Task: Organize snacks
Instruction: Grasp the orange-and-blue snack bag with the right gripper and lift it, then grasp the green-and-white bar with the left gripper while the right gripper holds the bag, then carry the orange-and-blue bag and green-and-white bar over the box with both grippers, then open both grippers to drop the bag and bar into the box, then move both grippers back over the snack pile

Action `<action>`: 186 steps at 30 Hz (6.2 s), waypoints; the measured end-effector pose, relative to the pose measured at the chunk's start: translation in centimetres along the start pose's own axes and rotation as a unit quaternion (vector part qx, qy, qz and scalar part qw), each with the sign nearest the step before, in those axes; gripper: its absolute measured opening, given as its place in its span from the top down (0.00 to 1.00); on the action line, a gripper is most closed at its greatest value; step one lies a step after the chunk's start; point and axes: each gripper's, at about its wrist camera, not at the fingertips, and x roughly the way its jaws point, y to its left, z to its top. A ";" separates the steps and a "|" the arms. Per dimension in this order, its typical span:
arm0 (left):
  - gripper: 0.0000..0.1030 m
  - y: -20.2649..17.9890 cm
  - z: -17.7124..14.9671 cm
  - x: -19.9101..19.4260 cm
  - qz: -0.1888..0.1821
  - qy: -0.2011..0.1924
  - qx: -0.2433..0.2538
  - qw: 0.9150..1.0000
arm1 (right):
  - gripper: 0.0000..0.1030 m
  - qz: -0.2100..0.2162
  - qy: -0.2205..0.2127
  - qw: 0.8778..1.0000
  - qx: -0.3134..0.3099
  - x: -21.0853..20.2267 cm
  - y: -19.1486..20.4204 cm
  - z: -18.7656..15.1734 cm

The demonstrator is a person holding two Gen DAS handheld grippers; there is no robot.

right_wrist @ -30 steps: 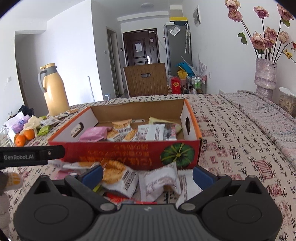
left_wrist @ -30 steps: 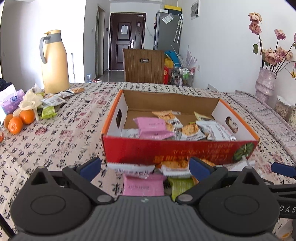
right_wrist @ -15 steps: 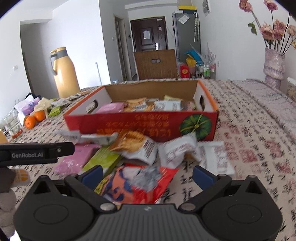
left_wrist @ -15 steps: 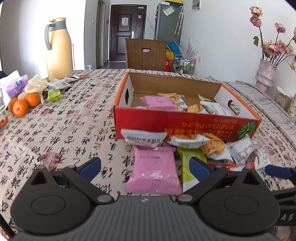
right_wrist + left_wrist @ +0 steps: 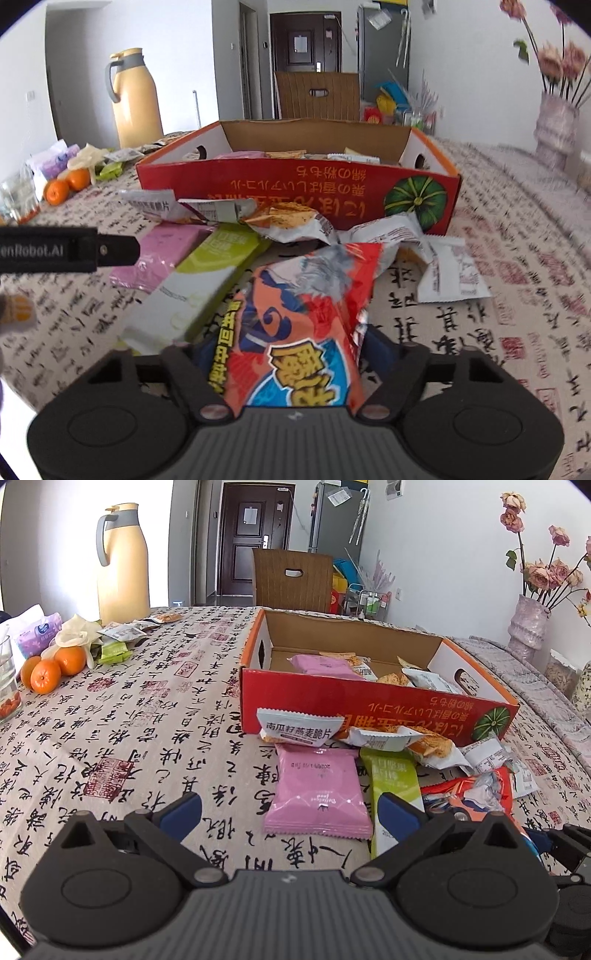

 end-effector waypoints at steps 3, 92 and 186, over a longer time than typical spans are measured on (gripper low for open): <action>0.00 -0.3 -0.1 0.0 -0.002 0.000 0.003 1.000 | 0.40 0.004 -0.005 1.000 0.001 -0.4 -0.3 -0.2; 0.63 -8.5 -0.6 -0.9 -0.032 -0.016 0.085 0.996 | 0.41 -0.001 -0.099 0.992 0.076 -5.0 -7.3 -1.6; 0.00 -4.9 14.4 8.3 0.026 -0.072 -0.008 0.997 | 0.00 -0.018 -0.147 0.987 0.063 5.9 -9.2 14.7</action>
